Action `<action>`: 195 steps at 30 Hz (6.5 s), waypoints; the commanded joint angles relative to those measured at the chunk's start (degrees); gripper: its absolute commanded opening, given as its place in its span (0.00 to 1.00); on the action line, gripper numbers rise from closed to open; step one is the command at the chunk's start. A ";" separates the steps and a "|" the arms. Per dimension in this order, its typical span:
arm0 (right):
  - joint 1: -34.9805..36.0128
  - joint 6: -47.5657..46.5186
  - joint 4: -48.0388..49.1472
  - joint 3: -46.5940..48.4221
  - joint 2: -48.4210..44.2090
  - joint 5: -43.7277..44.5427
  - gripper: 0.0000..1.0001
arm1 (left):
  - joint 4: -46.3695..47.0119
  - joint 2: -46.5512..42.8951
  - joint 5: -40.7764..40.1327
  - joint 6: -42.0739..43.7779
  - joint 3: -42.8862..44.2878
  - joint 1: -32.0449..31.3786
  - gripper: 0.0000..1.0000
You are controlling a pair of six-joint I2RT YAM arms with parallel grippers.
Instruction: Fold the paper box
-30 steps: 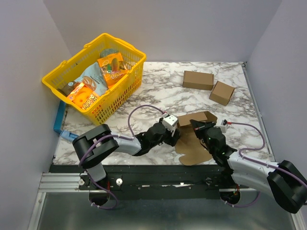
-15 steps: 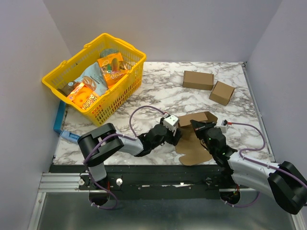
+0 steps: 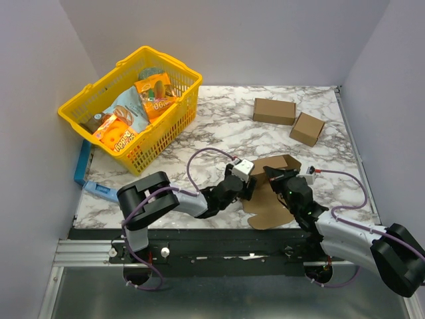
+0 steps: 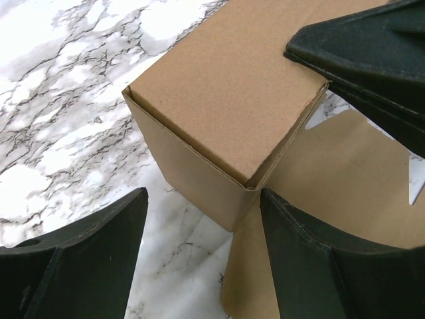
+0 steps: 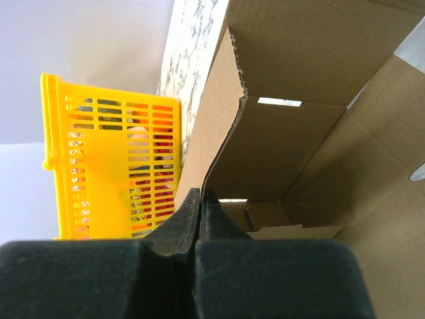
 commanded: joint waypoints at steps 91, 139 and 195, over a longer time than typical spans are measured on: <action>0.29 -25.52 -22.74 10.48 -15.64 -4.69 0.78 | -17.21 -4.29 -19.01 4.48 -0.79 5.91 0.12; -0.06 -45.84 -48.67 44.23 13.51 -23.87 0.81 | -50.35 -21.18 35.48 -10.99 12.90 31.66 0.88; -0.06 -52.25 -55.35 54.69 28.45 -15.87 0.87 | -52.46 -14.23 37.16 -5.97 14.49 32.02 0.41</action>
